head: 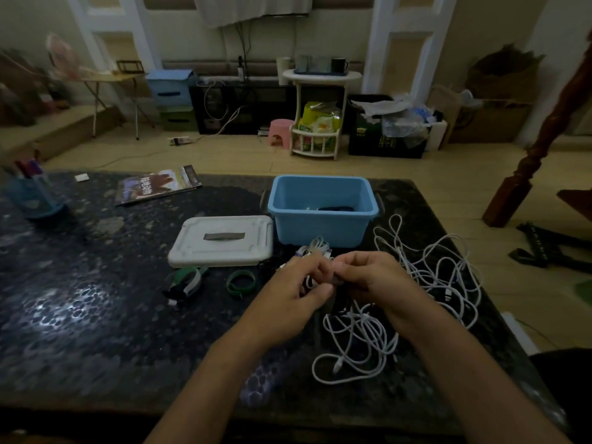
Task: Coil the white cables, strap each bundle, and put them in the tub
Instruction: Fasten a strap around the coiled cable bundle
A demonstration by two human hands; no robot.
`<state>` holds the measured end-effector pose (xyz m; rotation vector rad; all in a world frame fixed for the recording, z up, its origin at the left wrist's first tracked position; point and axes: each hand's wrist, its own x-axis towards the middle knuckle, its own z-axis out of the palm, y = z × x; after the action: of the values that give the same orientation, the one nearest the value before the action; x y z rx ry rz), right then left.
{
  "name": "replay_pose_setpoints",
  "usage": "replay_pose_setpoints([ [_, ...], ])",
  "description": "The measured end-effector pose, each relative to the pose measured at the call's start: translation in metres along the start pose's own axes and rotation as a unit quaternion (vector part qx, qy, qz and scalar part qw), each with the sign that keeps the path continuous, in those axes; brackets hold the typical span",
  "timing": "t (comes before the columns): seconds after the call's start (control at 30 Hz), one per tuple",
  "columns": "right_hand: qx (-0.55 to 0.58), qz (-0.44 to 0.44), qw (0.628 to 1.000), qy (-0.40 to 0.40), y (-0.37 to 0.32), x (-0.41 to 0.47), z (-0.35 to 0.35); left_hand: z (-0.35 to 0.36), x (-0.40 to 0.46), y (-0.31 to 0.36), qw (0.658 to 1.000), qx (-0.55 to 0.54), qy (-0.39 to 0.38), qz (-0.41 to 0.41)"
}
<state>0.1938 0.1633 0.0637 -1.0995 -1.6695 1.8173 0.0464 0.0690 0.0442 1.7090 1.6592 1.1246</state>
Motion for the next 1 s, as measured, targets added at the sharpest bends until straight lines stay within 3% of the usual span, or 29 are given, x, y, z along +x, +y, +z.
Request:
replay_pose_setpoints([
  [0.2, -0.077, -0.061, 0.993, 0.073, -0.002, 0.007, 0.002, 0.007, -0.003, 0.008, 0.998, -0.033, -0.05, -0.008],
  [0.57, -0.107, -0.095, 0.982, 0.124, 0.004, 0.012, 0.001, 0.017, -0.012, 0.02, 0.994, 0.0, -0.107, 0.002],
  [0.73, -0.107, -0.125, 0.975, 0.152, 0.003, 0.013, 0.002, 0.023, -0.011, 0.024, 0.999, -0.016, -0.035, 0.012],
  [0.83, -0.039, -0.125, 0.984, 0.117, 0.001, 0.011, 0.005, 0.027, -0.006, 0.021, 0.997, -0.063, 0.037, 0.006],
  [1.0, 0.038, -0.148, 0.983, 0.103, -0.004, 0.004, 0.004, 0.022, -0.003, 0.005, 0.993, -0.072, 0.072, -0.053],
])
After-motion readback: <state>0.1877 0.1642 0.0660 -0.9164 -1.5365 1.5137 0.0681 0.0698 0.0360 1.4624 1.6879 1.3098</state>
